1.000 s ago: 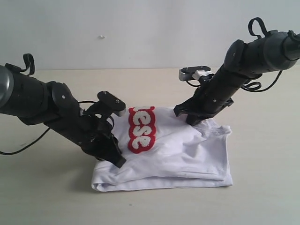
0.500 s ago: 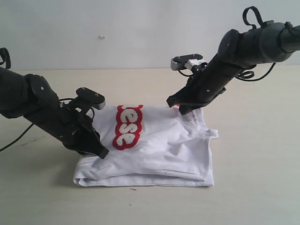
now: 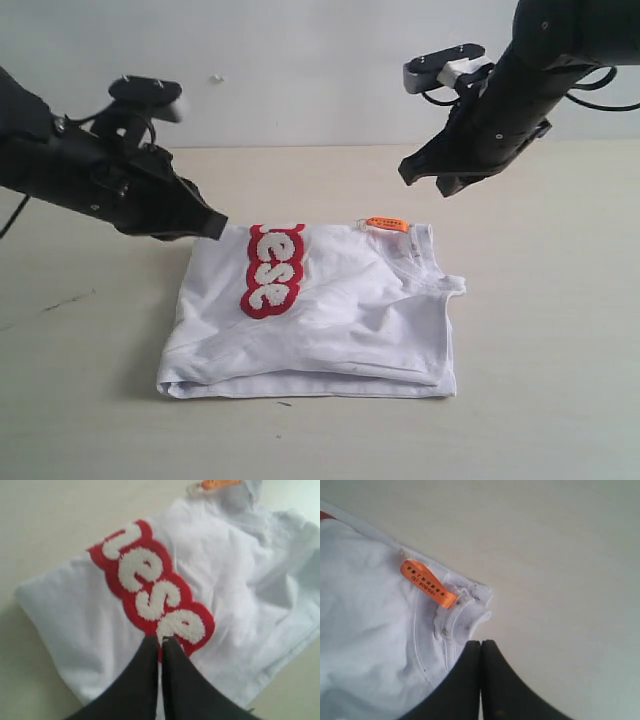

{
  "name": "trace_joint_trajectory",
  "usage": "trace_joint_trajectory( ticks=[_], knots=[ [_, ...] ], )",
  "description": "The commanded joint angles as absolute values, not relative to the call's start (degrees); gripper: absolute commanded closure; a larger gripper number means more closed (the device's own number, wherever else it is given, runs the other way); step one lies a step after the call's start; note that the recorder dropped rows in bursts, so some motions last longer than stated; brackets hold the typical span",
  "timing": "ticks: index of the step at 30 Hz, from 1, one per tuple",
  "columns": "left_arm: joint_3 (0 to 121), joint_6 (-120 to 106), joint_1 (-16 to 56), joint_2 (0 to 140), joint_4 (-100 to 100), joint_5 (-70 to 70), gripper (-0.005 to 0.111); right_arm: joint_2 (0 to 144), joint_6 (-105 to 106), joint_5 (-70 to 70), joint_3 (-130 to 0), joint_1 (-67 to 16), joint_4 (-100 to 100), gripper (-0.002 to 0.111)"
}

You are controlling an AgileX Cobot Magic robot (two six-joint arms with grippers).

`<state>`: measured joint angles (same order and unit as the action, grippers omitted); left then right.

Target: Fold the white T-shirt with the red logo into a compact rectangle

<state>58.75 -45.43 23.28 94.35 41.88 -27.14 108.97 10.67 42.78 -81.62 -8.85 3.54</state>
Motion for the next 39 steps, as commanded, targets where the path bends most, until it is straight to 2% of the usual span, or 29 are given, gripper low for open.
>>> trace_joint_trajectory(
  ticks=[1,7,15,23,33,39],
  knots=[
    [58.64,-42.00,21.59,88.10,41.05,-27.30,0.107,102.80,9.73,42.28,-77.35,-8.84,2.36,0.108],
    [55.91,-41.24,21.11,78.83,40.39,-27.64,0.107,93.82,8.26,40.32,-70.84,-8.84,2.72,0.108],
    [47.21,-39.80,21.11,65.97,39.82,-20.83,0.107,81.66,7.28,36.09,-60.66,-8.84,2.72,0.108],
    [39.71,-37.03,21.11,54.15,39.94,-20.58,0.107,70.47,5.70,34.01,-52.95,-8.84,4.10,0.108],
    [31.71,-37.03,21.11,42.94,43.38,-21.50,0.107,61.83,5.70,32.49,-45.41,-8.84,7.67,0.108],
    [30.61,-37.03,21.11,39.14,43.38,-27.42,0.107,59.71,2.75,34.05,-44.90,-8.84,8.60,0.108]
  ],
)
